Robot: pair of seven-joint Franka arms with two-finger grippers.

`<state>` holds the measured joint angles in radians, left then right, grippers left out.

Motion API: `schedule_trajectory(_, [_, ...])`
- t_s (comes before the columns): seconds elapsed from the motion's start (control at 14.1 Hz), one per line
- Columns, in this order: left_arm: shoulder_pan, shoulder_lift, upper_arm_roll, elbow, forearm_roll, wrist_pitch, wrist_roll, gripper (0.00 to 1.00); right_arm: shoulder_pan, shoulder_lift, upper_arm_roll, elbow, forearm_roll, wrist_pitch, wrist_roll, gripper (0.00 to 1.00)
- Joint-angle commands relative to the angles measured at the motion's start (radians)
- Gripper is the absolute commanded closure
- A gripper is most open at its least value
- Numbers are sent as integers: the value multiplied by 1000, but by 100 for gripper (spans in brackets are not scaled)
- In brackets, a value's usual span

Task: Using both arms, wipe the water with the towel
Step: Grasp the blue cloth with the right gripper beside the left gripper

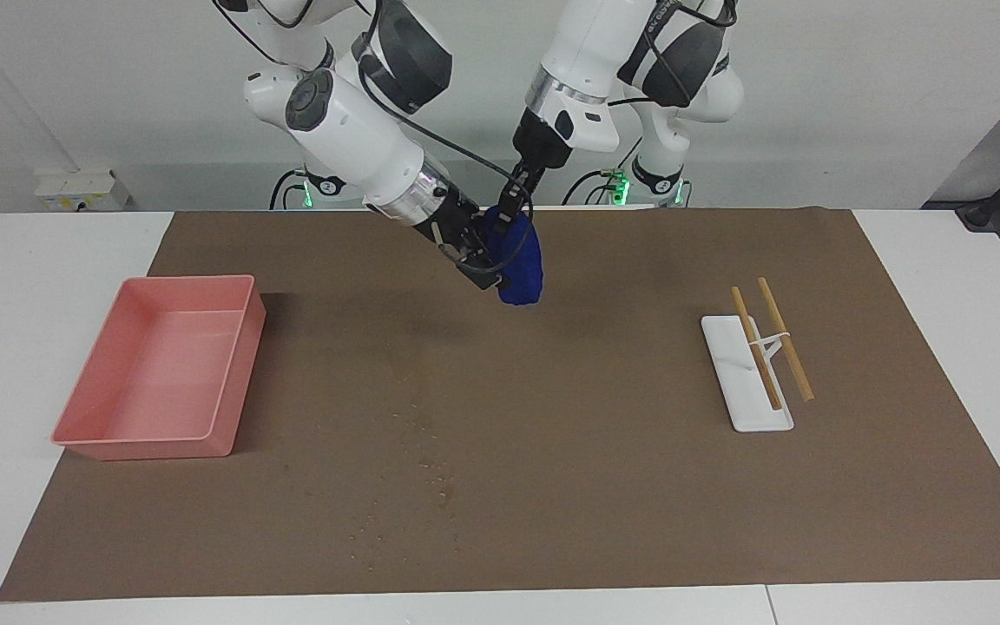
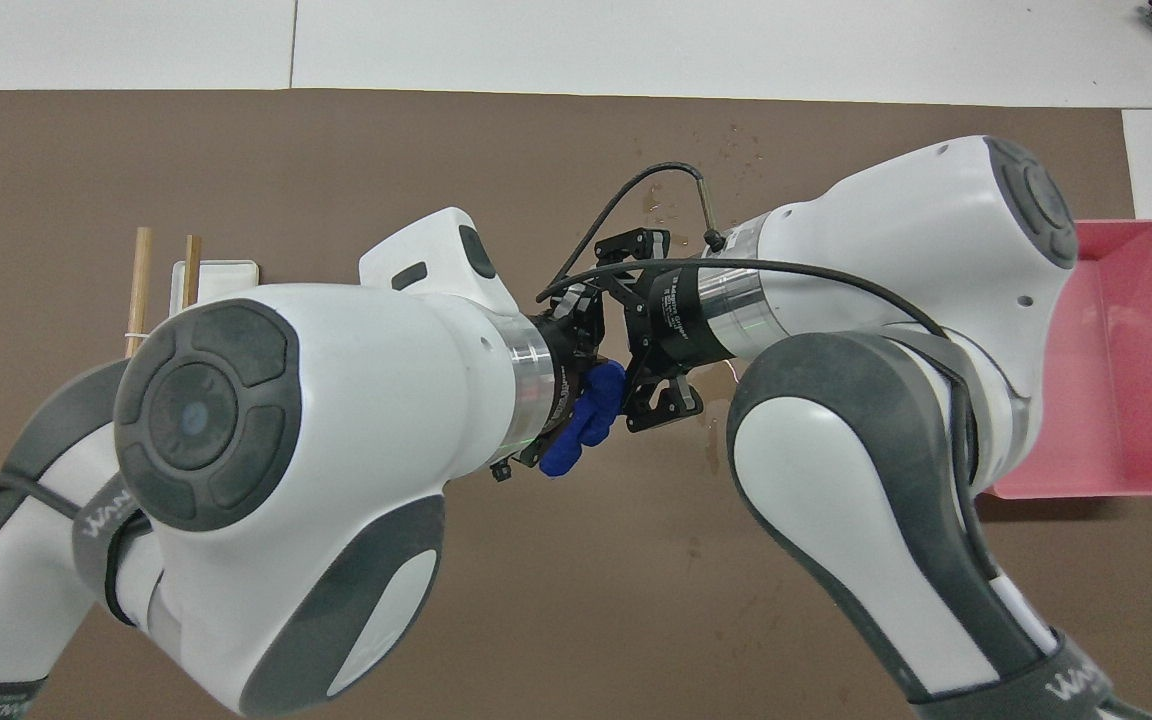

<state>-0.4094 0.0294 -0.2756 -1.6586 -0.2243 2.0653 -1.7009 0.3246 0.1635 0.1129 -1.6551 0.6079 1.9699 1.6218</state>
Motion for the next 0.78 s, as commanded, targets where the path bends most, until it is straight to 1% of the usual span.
schedule_trajectory(0.0, [-14, 9, 7, 22, 3, 33, -39, 100, 7, -39, 2, -45, 21, -8, 10, 1])
schedule_trajectory(0.14, [-14, 7, 7, 22, 3, 41, -37, 100, 7, -39, 2, -41, 16, -29, 0, 1])
schedule_trajectory(0.21, [-14, 7, 7, 22, 2, 44, -37, 100, 7, -39, 2, -41, 16, -28, 0, 14])
schedule_trajectory(0.36, [-14, 7, 7, 22, 2, 44, -36, 100, 5, -36, 2, -35, 29, -28, 4, 100])
schedule_trajectory(0.71, [-12, 6, 7, 17, 2, 36, -22, 100, -3, -36, 1, -26, 46, -29, 13, 100])
